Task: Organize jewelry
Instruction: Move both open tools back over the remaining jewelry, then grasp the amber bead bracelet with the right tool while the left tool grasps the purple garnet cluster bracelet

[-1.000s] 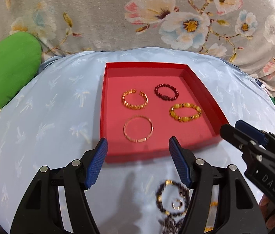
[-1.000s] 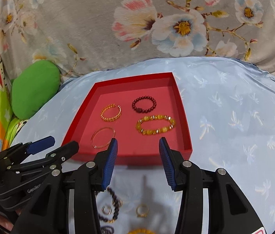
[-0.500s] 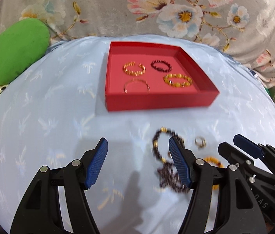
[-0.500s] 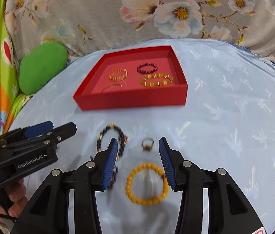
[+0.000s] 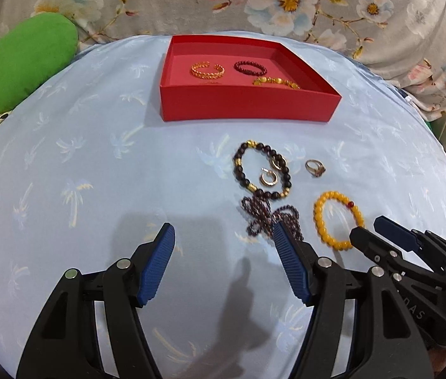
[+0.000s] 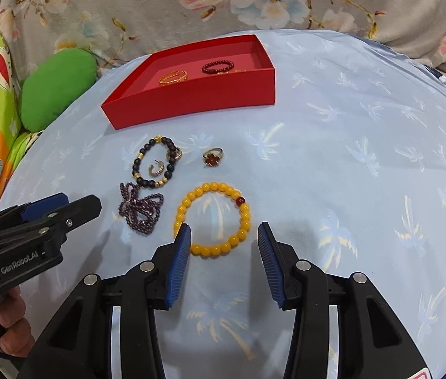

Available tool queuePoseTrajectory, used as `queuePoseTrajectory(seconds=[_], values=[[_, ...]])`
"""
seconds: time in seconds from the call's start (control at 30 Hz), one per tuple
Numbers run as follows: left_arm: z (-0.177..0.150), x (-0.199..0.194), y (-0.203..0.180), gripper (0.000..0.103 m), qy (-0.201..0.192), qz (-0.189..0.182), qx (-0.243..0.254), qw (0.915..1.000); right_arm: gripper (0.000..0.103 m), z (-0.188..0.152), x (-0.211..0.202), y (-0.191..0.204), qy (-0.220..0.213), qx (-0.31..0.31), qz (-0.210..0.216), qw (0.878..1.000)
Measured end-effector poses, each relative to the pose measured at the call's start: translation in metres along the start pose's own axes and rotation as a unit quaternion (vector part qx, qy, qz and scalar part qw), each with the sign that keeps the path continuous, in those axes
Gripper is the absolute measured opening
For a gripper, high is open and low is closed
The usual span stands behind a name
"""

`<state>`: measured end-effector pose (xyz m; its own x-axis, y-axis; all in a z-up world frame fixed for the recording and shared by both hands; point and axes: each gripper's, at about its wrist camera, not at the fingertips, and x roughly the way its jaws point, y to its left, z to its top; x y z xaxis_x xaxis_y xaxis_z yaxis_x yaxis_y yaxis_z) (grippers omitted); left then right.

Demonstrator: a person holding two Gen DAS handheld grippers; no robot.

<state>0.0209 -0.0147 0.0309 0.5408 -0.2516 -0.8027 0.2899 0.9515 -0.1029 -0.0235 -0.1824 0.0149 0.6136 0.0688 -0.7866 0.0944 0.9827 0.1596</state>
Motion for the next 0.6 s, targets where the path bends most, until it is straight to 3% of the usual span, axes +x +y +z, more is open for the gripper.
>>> queuePoseTrajectory(seconds=[0.23, 0.6], values=[[-0.004, 0.003, -0.006, 0.062, 0.003, -0.005, 0.001, 1.0000, 0.040, 0.002, 0.006, -0.004, -0.001, 0.003, -0.005, 1.000], [-0.005, 0.010, -0.012, 0.062, 0.010, -0.007, 0.004, 0.9999, 0.019, 0.005, 0.018, -0.009, 0.001, 0.003, -0.020, 1.000]])
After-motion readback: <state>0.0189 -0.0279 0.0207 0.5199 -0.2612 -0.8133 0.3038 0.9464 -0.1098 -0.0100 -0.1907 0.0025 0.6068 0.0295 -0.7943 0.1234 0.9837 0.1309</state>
